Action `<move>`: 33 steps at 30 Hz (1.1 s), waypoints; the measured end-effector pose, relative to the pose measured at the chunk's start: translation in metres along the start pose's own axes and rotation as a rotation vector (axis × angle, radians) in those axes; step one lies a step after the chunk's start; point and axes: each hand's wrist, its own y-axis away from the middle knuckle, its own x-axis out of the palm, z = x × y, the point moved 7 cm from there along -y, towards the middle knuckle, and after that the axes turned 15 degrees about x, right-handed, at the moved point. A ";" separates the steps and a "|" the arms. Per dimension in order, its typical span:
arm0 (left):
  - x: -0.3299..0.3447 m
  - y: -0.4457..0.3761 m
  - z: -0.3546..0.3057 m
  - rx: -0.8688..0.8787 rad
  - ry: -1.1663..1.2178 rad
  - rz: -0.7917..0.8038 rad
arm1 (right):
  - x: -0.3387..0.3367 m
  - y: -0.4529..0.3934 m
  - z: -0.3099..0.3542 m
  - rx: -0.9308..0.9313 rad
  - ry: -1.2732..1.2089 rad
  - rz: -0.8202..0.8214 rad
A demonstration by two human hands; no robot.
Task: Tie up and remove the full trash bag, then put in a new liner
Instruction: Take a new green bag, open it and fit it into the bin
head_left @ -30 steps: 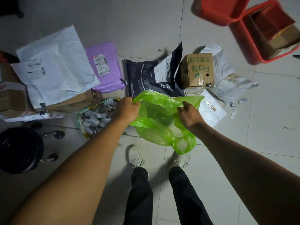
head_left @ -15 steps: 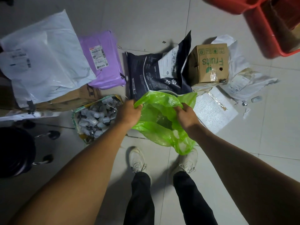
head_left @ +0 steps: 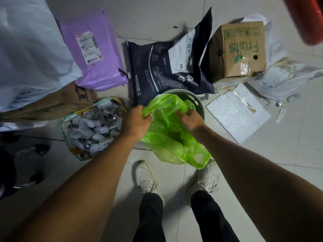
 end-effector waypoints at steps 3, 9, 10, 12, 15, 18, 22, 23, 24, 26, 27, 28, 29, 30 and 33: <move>0.017 -0.009 0.008 -0.013 0.069 0.018 | -0.016 -0.015 -0.003 -0.091 0.183 -0.094; 0.020 -0.014 0.010 0.067 0.037 -0.166 | -0.040 -0.021 -0.007 -0.262 0.267 -0.235; 0.023 -0.015 0.011 0.072 0.017 -0.162 | -0.036 -0.025 -0.008 -0.239 0.246 -0.214; 0.029 -0.018 0.015 0.077 -0.007 -0.149 | -0.021 -0.038 -0.010 -0.172 0.188 -0.141; 0.033 -0.028 0.018 0.086 -0.020 -0.150 | 0.001 -0.053 -0.003 -0.125 0.109 -0.070; 0.038 -0.038 0.023 0.097 -0.067 -0.124 | 0.015 -0.062 0.012 -0.134 0.037 0.003; 0.041 -0.043 0.025 0.057 -0.053 -0.066 | -0.002 -0.056 0.030 -0.296 0.172 -0.085; 0.040 -0.043 0.024 0.052 -0.034 -0.054 | -0.012 -0.052 0.032 -0.334 0.203 -0.127; 0.039 -0.043 0.022 0.044 -0.003 -0.048 | -0.023 -0.049 0.032 -0.350 0.209 -0.150; 0.035 -0.040 0.020 0.018 0.071 -0.065 | -0.043 -0.046 0.026 -0.319 0.148 -0.144; 0.032 -0.039 0.019 0.008 0.099 -0.088 | -0.052 -0.045 0.022 -0.294 0.099 -0.132; 0.030 -0.037 0.018 0.004 0.117 -0.111 | -0.059 -0.045 0.018 -0.281 0.053 -0.117; 0.028 -0.035 0.017 0.005 0.122 -0.137 | -0.064 -0.044 0.015 -0.271 0.015 -0.101; 0.026 -0.034 0.016 0.009 0.119 -0.164 | -0.069 -0.044 0.011 -0.269 -0.010 -0.100; 0.020 -0.036 0.013 0.027 0.029 -0.241 | -0.079 -0.045 0.004 -0.294 0.029 -0.195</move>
